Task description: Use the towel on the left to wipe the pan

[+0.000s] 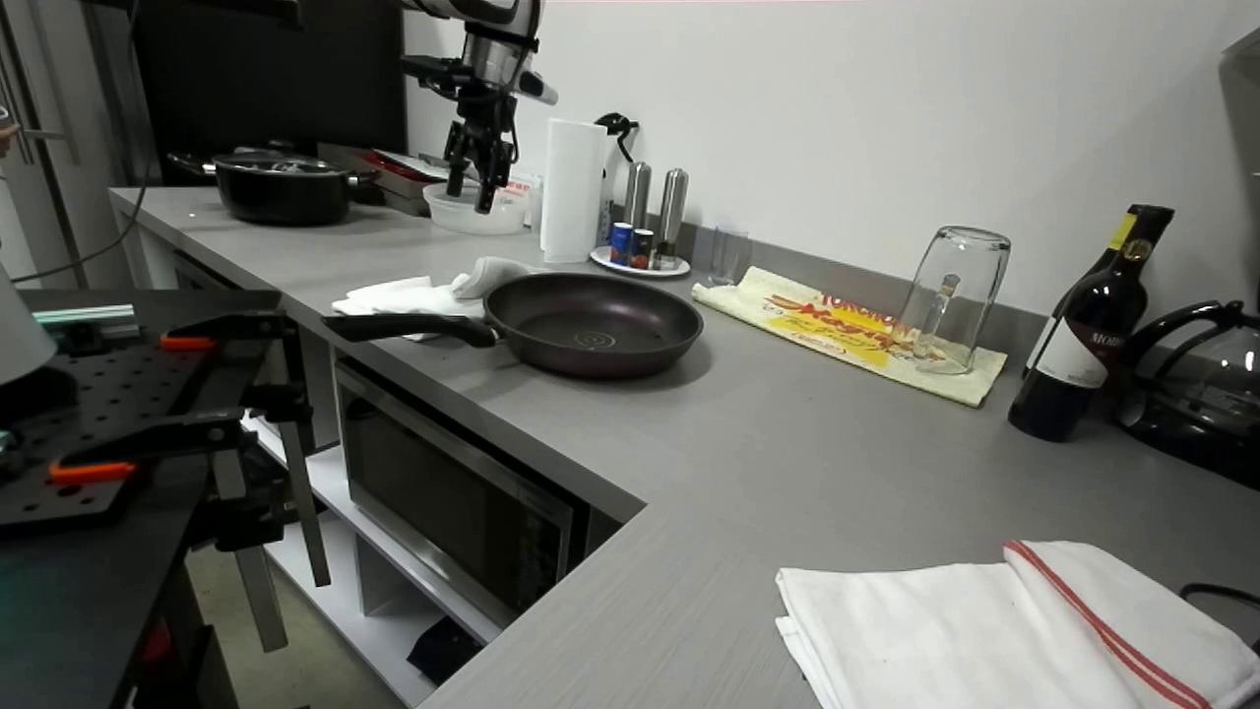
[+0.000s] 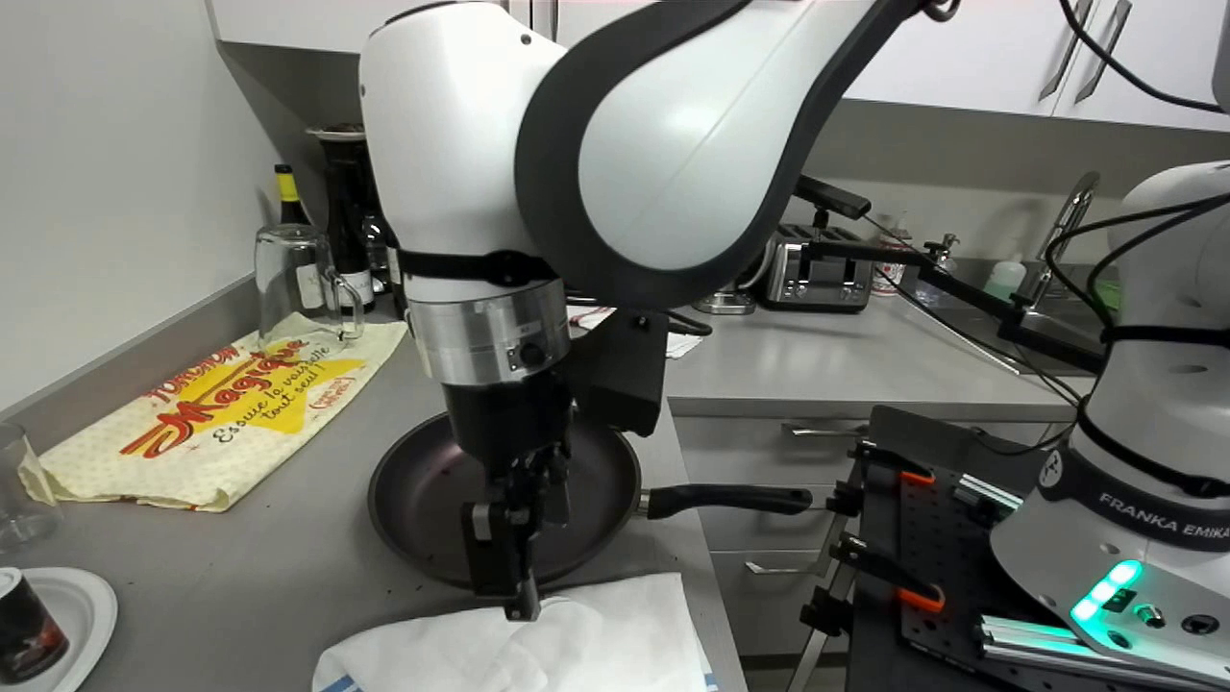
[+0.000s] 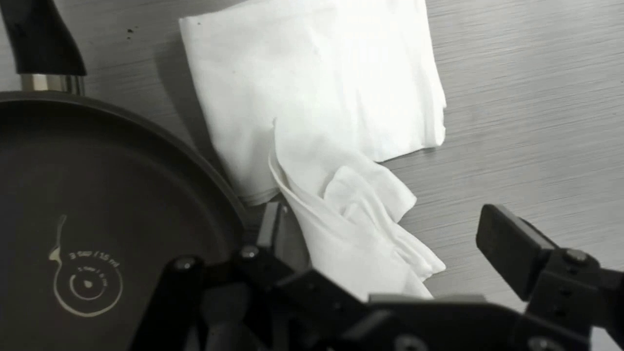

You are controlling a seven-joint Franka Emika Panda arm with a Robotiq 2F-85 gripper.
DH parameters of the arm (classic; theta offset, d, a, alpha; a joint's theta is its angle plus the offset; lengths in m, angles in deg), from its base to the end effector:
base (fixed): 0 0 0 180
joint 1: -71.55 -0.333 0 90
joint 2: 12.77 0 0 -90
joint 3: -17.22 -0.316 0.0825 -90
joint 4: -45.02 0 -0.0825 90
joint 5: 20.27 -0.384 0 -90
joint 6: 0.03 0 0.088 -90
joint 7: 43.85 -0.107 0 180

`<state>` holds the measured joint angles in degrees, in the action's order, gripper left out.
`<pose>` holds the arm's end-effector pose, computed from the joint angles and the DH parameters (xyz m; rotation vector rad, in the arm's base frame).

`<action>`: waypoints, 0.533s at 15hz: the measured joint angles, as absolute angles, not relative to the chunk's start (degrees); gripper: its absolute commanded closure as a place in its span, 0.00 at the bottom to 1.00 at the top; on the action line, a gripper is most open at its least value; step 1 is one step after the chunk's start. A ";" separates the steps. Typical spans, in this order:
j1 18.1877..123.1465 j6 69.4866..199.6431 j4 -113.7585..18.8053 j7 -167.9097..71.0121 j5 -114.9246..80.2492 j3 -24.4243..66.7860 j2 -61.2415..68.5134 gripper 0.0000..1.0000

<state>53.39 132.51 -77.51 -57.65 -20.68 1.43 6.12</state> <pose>0.4610 0.3106 0.2440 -3.0581 -0.5228 0.2623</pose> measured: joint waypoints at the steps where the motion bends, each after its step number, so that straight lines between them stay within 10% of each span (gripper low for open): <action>1: 53.07 132.71 -76.74 -57.65 -21.09 1.43 7.03 0.00; 8: 50.85 142.07 -75.79 -58.75 -18.79 3.11 11.20 0.00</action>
